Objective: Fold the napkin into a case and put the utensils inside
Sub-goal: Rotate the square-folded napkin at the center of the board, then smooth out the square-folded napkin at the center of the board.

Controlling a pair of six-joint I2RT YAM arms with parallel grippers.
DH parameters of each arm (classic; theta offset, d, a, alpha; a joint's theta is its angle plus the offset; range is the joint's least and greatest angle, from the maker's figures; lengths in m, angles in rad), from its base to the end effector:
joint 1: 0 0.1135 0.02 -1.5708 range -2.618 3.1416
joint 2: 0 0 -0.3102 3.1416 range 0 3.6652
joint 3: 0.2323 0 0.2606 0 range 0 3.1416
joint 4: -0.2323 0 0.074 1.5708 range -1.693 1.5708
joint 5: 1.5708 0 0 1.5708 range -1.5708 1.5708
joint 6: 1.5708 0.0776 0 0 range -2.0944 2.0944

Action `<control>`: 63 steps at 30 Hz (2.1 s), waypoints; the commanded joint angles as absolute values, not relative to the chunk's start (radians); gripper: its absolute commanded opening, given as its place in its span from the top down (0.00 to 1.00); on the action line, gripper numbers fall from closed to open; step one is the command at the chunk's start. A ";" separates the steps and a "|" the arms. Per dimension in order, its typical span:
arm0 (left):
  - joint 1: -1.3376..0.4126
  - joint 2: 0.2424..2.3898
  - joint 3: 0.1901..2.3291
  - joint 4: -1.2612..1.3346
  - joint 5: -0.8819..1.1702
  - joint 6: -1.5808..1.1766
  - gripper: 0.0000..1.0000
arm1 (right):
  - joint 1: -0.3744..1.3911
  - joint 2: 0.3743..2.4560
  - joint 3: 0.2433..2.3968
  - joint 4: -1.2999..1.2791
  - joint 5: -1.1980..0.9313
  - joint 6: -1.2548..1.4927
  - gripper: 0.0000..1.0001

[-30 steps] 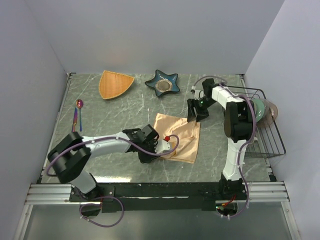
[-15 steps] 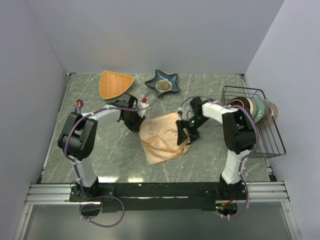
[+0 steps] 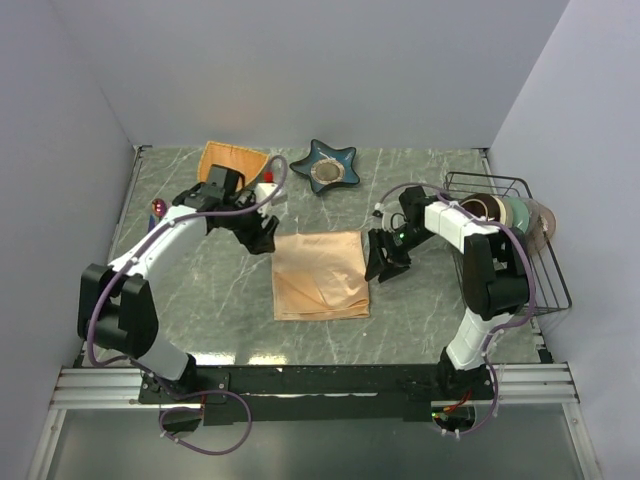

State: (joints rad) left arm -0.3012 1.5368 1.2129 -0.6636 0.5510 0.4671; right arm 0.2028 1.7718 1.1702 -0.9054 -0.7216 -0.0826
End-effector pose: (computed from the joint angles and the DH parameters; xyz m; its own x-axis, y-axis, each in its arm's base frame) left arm 0.3185 -0.1415 0.2827 -0.4739 0.5490 -0.6886 0.8305 0.5386 -0.1421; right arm 0.3162 0.1174 0.1914 -0.9583 -0.2603 -0.1179 -0.2724 0.7078 0.6517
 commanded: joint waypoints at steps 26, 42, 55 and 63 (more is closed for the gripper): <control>-0.540 1.838 1.316 -0.707 0.571 0.402 0.47 | 0.224 1.882 1.091 -0.815 -0.747 -0.023 0.79; -0.540 1.654 1.132 -0.888 0.514 0.805 0.76 | 0.224 1.884 1.083 -0.834 -0.750 -0.049 0.92; -0.655 1.278 0.844 -0.471 0.320 0.644 0.43 | 0.239 1.838 1.069 -0.857 -0.742 -0.055 0.77; -0.804 1.336 0.801 -0.324 0.150 0.557 0.41 | 0.239 1.818 1.081 -0.873 -0.726 -0.052 0.69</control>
State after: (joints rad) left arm -0.7601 1.2995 0.8024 -0.4522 0.2531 0.6155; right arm 0.2321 1.8694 1.0733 -0.8436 -0.7372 -0.0460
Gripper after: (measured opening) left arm 0.585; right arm 0.309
